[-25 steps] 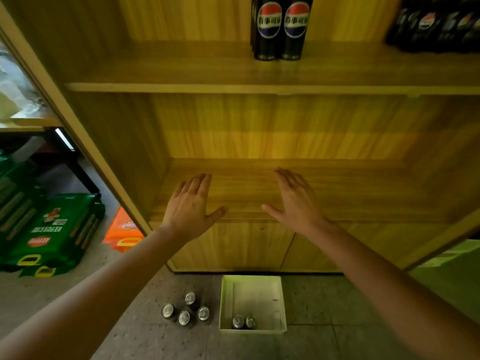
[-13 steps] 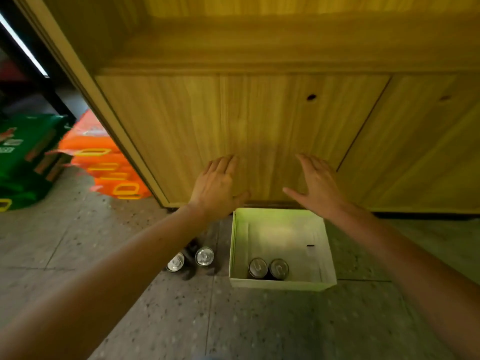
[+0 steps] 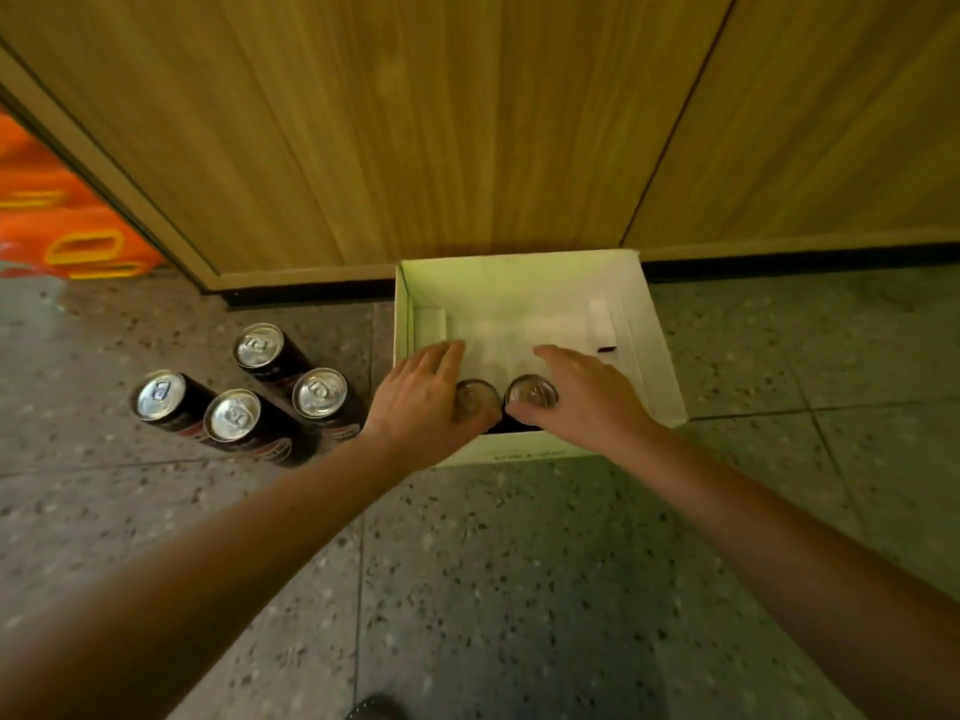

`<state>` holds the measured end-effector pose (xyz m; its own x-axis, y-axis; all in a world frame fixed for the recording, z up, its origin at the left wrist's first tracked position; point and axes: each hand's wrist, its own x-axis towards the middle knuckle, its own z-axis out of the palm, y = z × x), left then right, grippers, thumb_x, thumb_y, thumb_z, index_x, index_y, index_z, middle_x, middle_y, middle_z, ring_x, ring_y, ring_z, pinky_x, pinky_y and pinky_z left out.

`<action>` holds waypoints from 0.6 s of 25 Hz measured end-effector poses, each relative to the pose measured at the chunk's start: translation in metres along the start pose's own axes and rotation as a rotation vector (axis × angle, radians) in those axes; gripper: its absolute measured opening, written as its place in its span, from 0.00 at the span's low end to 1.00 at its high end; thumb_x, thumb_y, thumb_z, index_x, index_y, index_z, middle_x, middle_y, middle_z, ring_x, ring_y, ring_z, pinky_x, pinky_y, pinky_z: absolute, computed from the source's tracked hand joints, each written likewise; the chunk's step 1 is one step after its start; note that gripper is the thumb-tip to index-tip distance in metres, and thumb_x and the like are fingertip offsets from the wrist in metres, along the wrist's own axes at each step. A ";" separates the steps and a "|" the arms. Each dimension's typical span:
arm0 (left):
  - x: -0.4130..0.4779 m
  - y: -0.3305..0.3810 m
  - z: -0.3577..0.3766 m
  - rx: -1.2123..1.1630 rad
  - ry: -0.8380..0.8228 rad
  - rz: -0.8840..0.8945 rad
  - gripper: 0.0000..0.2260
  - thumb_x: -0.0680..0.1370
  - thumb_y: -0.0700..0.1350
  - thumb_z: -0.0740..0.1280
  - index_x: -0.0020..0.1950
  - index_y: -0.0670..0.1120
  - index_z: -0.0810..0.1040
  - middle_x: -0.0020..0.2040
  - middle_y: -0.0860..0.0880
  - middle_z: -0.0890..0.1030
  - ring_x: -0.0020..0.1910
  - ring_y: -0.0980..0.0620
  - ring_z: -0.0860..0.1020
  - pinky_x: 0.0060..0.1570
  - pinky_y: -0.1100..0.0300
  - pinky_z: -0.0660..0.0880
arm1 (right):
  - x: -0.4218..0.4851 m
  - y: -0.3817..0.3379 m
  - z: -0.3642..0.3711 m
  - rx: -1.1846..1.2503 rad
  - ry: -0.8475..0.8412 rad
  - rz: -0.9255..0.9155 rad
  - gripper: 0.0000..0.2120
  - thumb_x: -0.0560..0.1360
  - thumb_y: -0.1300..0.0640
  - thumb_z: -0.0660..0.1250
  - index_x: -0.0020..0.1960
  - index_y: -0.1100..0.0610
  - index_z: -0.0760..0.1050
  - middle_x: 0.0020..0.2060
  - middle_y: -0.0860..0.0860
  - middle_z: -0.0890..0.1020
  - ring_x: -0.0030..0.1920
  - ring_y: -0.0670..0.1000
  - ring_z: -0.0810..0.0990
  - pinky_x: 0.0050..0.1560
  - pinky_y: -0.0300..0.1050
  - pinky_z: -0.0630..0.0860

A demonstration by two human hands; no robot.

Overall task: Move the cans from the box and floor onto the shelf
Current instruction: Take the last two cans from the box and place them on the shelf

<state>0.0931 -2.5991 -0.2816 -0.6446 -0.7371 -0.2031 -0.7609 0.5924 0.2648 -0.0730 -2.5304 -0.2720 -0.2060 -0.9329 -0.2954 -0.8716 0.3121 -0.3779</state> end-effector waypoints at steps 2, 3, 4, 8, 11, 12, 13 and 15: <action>0.000 0.006 0.015 -0.076 -0.094 -0.057 0.38 0.73 0.64 0.60 0.75 0.45 0.51 0.74 0.43 0.61 0.71 0.43 0.64 0.66 0.48 0.66 | -0.003 0.002 0.015 0.062 -0.072 0.070 0.35 0.65 0.37 0.69 0.66 0.52 0.64 0.61 0.52 0.76 0.57 0.55 0.77 0.51 0.47 0.75; 0.001 0.007 0.022 -0.130 -0.139 -0.083 0.37 0.73 0.63 0.61 0.74 0.45 0.52 0.72 0.42 0.65 0.67 0.42 0.68 0.63 0.48 0.69 | -0.002 0.003 0.021 0.079 -0.082 0.097 0.34 0.64 0.38 0.69 0.64 0.51 0.64 0.59 0.52 0.78 0.54 0.55 0.79 0.48 0.45 0.75; 0.003 0.007 0.027 -0.206 -0.165 -0.104 0.35 0.73 0.61 0.62 0.73 0.46 0.54 0.69 0.41 0.70 0.62 0.41 0.73 0.60 0.48 0.72 | 0.001 0.002 0.024 0.091 -0.075 0.119 0.32 0.65 0.39 0.69 0.63 0.50 0.64 0.57 0.52 0.79 0.51 0.55 0.79 0.46 0.45 0.75; 0.014 0.007 0.033 -0.418 -0.138 -0.191 0.29 0.69 0.57 0.70 0.62 0.47 0.62 0.58 0.42 0.77 0.53 0.41 0.78 0.52 0.48 0.77 | 0.018 0.000 0.027 0.224 -0.020 0.162 0.27 0.67 0.44 0.69 0.61 0.53 0.65 0.54 0.53 0.79 0.50 0.57 0.78 0.44 0.45 0.73; 0.024 0.004 0.030 -0.429 -0.091 -0.197 0.28 0.66 0.51 0.74 0.59 0.45 0.64 0.57 0.42 0.78 0.53 0.42 0.78 0.51 0.51 0.77 | 0.028 0.005 0.026 0.320 -0.023 0.144 0.28 0.63 0.47 0.73 0.59 0.53 0.67 0.54 0.53 0.80 0.51 0.56 0.79 0.48 0.48 0.76; 0.026 0.003 0.029 -0.440 -0.077 -0.198 0.28 0.66 0.50 0.75 0.58 0.44 0.65 0.57 0.42 0.78 0.53 0.43 0.78 0.51 0.52 0.77 | 0.030 0.008 0.026 0.311 -0.029 0.123 0.30 0.61 0.48 0.75 0.59 0.53 0.67 0.54 0.53 0.81 0.51 0.57 0.79 0.49 0.49 0.77; 0.028 0.002 0.028 -0.455 -0.072 -0.205 0.28 0.65 0.49 0.76 0.59 0.44 0.65 0.58 0.43 0.79 0.54 0.43 0.78 0.51 0.52 0.77 | 0.032 0.011 0.026 0.306 -0.021 0.110 0.31 0.60 0.49 0.77 0.58 0.54 0.68 0.54 0.54 0.81 0.51 0.56 0.79 0.49 0.49 0.77; 0.030 0.003 0.024 -0.489 -0.065 -0.231 0.30 0.65 0.48 0.76 0.59 0.44 0.65 0.58 0.43 0.79 0.55 0.43 0.78 0.51 0.52 0.77 | 0.034 0.016 0.024 0.337 0.011 0.111 0.31 0.57 0.50 0.79 0.56 0.54 0.71 0.52 0.53 0.82 0.50 0.55 0.80 0.48 0.48 0.78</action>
<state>0.0694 -2.6120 -0.3095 -0.4800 -0.7991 -0.3620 -0.7696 0.1854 0.6110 -0.0834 -2.5525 -0.3097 -0.2979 -0.8912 -0.3422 -0.6485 0.4520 -0.6125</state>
